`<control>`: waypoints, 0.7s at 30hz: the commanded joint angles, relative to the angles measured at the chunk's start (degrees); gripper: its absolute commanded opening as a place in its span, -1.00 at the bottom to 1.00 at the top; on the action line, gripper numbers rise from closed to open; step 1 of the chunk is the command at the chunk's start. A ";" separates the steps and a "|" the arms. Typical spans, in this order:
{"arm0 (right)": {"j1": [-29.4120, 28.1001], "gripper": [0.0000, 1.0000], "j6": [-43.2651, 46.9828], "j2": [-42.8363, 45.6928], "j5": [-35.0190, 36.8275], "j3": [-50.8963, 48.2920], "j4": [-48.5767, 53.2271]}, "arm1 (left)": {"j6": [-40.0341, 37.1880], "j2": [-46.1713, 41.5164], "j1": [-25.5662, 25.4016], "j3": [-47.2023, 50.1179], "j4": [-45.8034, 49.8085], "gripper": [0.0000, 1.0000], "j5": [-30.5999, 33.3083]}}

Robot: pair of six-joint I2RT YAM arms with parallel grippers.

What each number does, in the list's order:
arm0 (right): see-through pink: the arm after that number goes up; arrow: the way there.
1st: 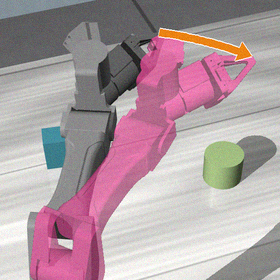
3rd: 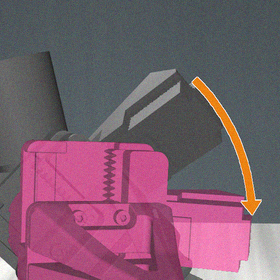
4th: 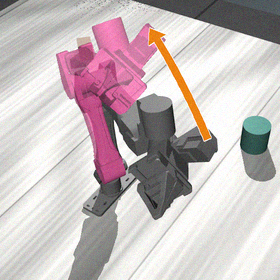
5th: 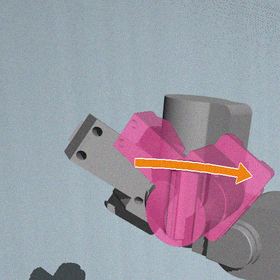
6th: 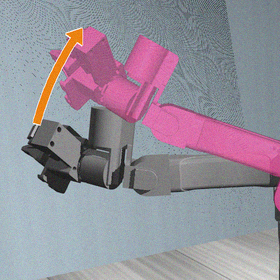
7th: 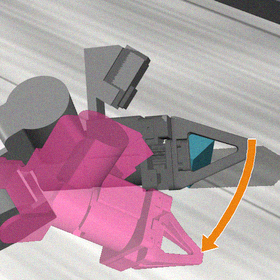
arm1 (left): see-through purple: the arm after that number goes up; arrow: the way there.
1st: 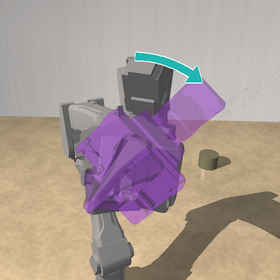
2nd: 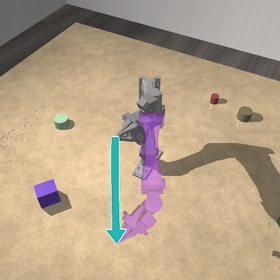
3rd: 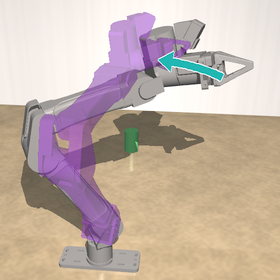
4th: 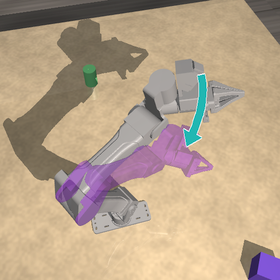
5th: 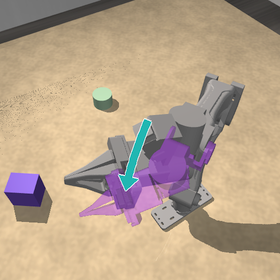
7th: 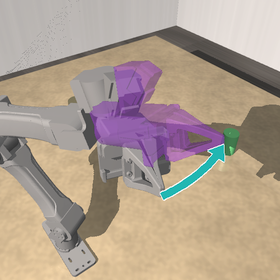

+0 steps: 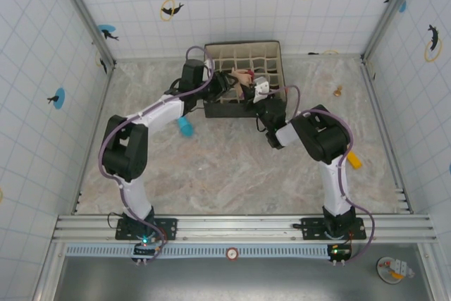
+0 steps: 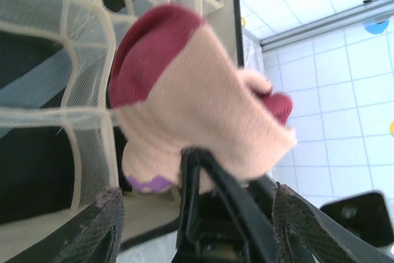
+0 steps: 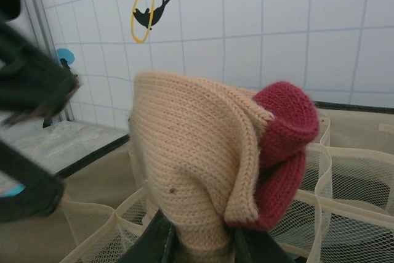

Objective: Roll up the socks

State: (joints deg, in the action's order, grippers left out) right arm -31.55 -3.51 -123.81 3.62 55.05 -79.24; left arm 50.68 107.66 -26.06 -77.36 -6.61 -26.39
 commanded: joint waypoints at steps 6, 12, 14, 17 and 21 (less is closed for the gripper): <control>-0.27 -1.00 1.44 1.61 -0.22 -3.66 -3.66 | 8.31 6.04 0.58 -4.86 -8.33 0.43 -2.56; -0.44 -1.00 3.01 1.71 -1.72 -4.62 -3.67 | 10.90 6.71 -0.20 -3.85 -11.36 0.49 -3.14; -0.69 -1.00 3.87 1.67 -1.99 -5.02 -3.70 | 11.09 6.69 -0.56 -3.84 -11.87 0.51 -3.10; -0.87 -1.00 4.94 1.65 -2.64 -5.63 -4.12 | 11.74 7.25 -0.92 -4.51 -12.54 0.53 -3.80; -1.09 -1.00 6.78 1.84 -3.94 -6.17 -3.74 | 11.78 8.34 -1.35 -5.86 -11.74 0.54 -5.45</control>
State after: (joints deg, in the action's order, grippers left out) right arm -31.94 1.21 -123.07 1.08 50.54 -84.12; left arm 61.65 114.37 -26.76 -81.08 -17.28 -29.52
